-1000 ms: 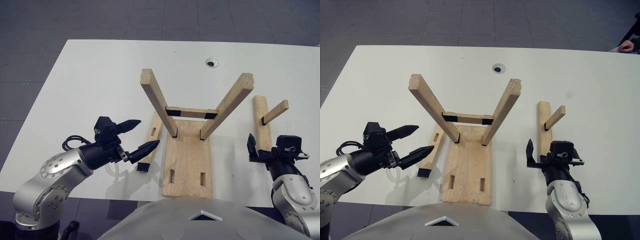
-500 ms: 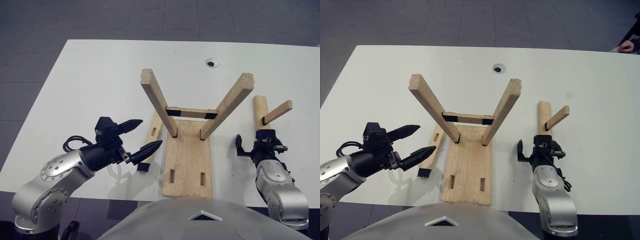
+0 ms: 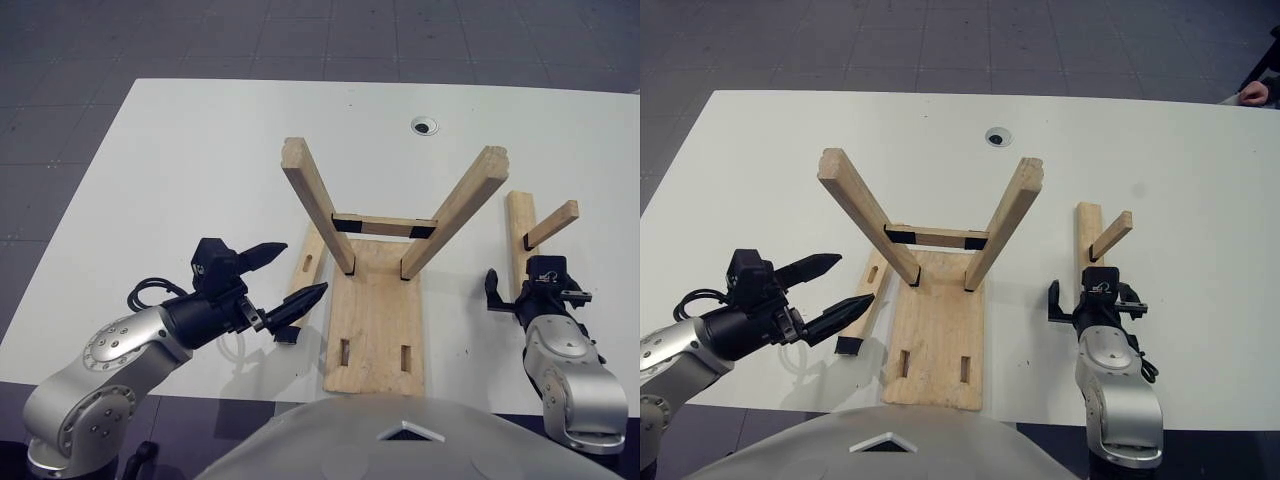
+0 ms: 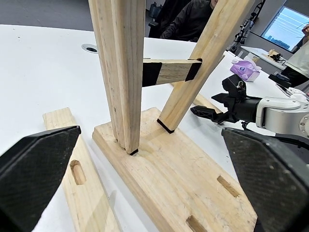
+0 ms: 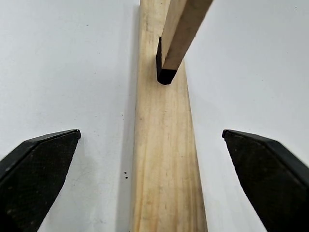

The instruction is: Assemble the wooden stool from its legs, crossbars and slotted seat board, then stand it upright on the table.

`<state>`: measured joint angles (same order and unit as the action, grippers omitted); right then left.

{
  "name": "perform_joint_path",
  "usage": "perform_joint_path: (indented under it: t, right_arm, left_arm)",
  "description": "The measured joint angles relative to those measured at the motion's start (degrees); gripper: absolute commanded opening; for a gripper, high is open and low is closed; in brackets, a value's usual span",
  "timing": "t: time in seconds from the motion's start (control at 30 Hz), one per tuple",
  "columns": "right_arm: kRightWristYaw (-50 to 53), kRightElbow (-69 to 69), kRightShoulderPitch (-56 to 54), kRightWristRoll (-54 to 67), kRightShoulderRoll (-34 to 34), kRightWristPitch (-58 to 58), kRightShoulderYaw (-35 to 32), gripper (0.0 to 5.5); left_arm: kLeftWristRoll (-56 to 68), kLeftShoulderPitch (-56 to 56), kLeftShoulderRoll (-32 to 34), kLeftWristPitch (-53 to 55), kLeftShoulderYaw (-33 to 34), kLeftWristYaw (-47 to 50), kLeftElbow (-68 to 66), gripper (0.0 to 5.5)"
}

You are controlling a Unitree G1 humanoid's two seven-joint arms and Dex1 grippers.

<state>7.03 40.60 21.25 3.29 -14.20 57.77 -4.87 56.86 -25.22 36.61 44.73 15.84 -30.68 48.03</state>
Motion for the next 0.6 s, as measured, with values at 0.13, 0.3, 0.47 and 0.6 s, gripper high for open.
perform_joint_path:
  t: [0.13, 0.3, 0.47, 0.6]
  right_arm:
    - [-1.06, -0.30, -1.59, -0.74, -0.41, 2.35, -2.25, 5.49]
    - [-3.26, -0.36, -3.60, 0.32, 0.66, 6.30, -4.97, 5.49]
    - [-6.94, -2.93, -9.14, 3.93, 2.92, 13.46, -10.39, 5.49]
    - [-7.82, -3.40, -10.24, 4.34, 2.77, 15.02, -11.09, 5.49]
  left_arm:
    - [0.40, -0.23, 0.01, -0.01, 0.00, 0.05, 0.00, 5.50]
    - [1.57, -0.95, 0.44, -0.01, 0.11, 0.30, 0.92, 5.50]
    - [3.31, -1.13, 1.14, -0.01, 0.44, 1.24, 1.93, 5.50]
    - [4.60, -1.14, 1.93, -0.02, 0.76, 2.03, 2.32, 5.50]
